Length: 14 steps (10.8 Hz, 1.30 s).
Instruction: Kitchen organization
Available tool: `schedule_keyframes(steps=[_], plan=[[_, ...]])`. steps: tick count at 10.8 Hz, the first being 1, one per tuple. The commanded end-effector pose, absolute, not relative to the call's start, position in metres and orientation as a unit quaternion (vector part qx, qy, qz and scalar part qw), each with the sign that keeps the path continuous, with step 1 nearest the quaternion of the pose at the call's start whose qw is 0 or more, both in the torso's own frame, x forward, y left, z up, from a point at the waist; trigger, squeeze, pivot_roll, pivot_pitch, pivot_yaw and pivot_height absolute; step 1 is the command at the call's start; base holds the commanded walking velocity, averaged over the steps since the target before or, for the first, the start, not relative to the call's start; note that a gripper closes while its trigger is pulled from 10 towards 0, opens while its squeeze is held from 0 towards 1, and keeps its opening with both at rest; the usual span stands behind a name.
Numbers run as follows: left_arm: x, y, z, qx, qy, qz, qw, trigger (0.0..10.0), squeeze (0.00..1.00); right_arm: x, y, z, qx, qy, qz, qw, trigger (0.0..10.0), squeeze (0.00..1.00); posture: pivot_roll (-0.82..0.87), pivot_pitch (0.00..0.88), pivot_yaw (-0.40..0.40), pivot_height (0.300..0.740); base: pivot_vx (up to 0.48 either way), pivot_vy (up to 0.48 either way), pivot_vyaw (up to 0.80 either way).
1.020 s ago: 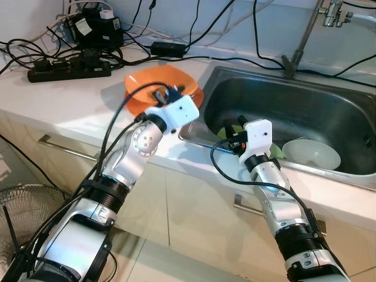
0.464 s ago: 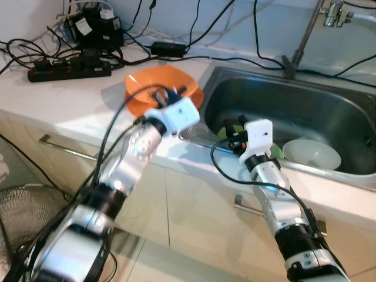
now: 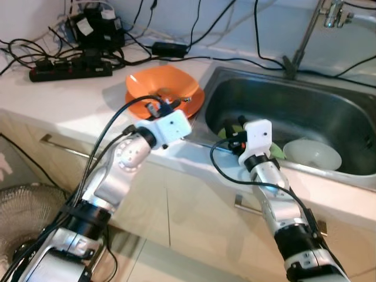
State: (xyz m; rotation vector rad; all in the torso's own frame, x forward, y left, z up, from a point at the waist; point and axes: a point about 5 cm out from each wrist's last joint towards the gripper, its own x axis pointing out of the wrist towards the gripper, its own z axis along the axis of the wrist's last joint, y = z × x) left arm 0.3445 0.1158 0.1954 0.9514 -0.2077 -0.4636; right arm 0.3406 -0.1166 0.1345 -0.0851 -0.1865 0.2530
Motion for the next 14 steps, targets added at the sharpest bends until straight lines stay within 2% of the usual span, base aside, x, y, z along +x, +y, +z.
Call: schedule_keyframes(steps=[1,4,7,10,11,14], plan=[[0.345,0.117,0.192,0.452,-0.086,-0.226,0.859,10.0,0.00,0.343,-0.116,0.138,-0.045,-0.099,0.127,0.986,10.0,0.00,0.19,0.020,-0.017,0.740,0.000,0.000,0.00],[0.357,0.101,0.188,0.424,-0.065,-0.250,0.868,10.0,0.00,0.342,-0.121,0.139,-0.047,-0.101,0.119,0.987,10.0,0.00,0.17,0.019,-0.006,0.740,0.000,0.000,0.00],[0.379,0.092,0.186,0.421,-0.054,-0.238,0.874,10.0,0.00,0.342,-0.121,0.139,-0.047,-0.103,0.115,0.987,10.0,0.00,0.15,0.016,0.010,0.740,0.000,0.000,0.00],[0.399,0.090,0.214,0.441,-0.097,-0.174,0.875,10.0,0.00,0.341,-0.125,0.139,-0.049,-0.104,0.108,0.988,10.0,0.00,0.14,0.016,0.017,0.740,0.000,0.000,0.00],[0.402,0.087,0.231,0.434,-0.142,-0.148,0.877,10.0,0.00,0.339,-0.125,0.137,-0.048,-0.102,0.105,0.988,10.0,0.00,0.14,0.018,0.018,0.740,0.000,0.000,0.00],[0.398,0.081,0.224,0.432,-0.149,-0.174,0.872,10.0,0.00,0.340,-0.125,0.136,-0.047,-0.099,0.106,0.988,10.0,0.00,0.15,0.025,0.011,0.740,0.000,0.000,0.00]])
